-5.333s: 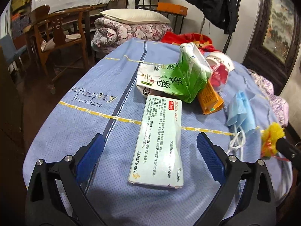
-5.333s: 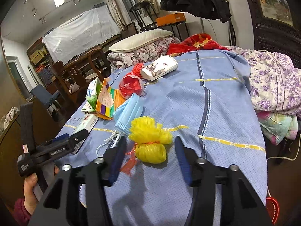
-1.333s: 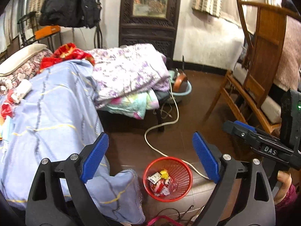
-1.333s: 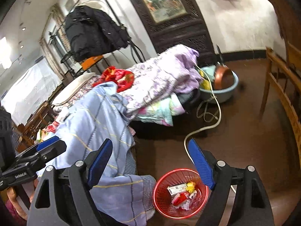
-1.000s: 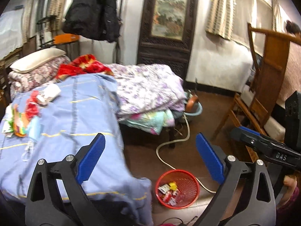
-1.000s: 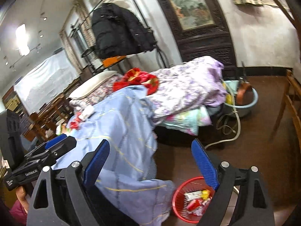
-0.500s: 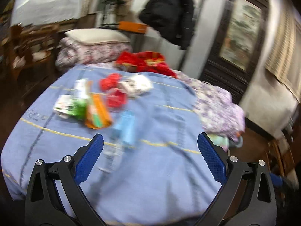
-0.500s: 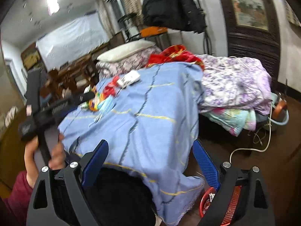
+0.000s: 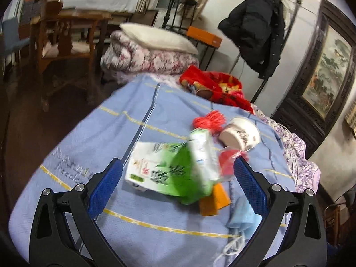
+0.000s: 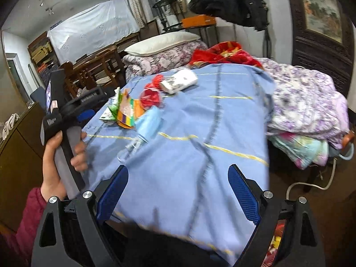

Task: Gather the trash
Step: 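Grasp the blue face mask with the right tool while the left approaches the green tea carton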

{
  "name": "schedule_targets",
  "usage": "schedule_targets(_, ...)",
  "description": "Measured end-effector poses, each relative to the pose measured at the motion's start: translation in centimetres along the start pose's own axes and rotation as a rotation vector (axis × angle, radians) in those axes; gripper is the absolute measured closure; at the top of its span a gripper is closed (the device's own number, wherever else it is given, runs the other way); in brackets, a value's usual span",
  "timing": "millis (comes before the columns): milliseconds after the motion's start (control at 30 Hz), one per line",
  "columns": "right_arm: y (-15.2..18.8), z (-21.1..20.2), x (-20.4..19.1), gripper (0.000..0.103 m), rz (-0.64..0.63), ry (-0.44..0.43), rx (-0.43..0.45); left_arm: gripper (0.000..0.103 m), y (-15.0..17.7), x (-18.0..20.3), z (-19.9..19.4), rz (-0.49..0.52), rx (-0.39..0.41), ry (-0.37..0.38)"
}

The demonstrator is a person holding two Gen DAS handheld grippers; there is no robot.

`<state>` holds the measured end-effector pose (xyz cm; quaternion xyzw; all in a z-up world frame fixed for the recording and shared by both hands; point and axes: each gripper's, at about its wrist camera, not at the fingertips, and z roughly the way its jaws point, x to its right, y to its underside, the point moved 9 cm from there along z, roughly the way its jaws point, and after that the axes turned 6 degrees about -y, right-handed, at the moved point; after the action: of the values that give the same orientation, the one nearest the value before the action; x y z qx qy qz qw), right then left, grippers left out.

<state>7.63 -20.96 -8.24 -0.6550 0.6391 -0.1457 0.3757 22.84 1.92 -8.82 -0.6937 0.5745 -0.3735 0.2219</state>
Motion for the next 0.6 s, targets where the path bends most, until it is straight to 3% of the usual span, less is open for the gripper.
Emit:
schedule_targets(100, -1.4, 3.3, -2.3, 0.014, -0.025, -0.025, -0.008, 0.007, 0.1, -1.1, 0.5, -0.037, -0.041, 0.041)
schedule_targets(233, -3.0, 7.9, -4.9, 0.014, -0.054, -0.048, -0.027, 0.007, -0.4, -2.7, 0.4, -0.028, -0.028, -0.013)
schedule_targets(367, -4.6, 11.6, -5.6, 0.015, -0.098, -0.011, -0.023, 0.007, -0.9, -4.0, 0.3, -0.078, -0.027, -0.008)
schedule_targets(400, -4.9, 12.1, -5.4, 0.023, -0.1, 0.003, -0.025, 0.007, -1.0, -4.2, 0.3, -0.087, -0.025, -0.008)
schedule_targets(467, -5.1, 12.9, -4.9, 0.053, -0.096, 0.01, -0.045, 0.007, -1.2, -4.5, 0.2, -0.099, -0.017, -0.013)
schedule_targets(500, -5.0, 13.2, -4.4, 0.08, -0.093, 0.015, -0.06, 0.007, -1.2, -4.4, 0.2, -0.101, -0.015, -0.011)
schedule_targets(600, -5.0, 12.3, -2.1, 0.088, -0.051, 0.062, -0.021, 0.007, -1.1, -3.7, 0.1, -0.09, -0.013, 0.015)
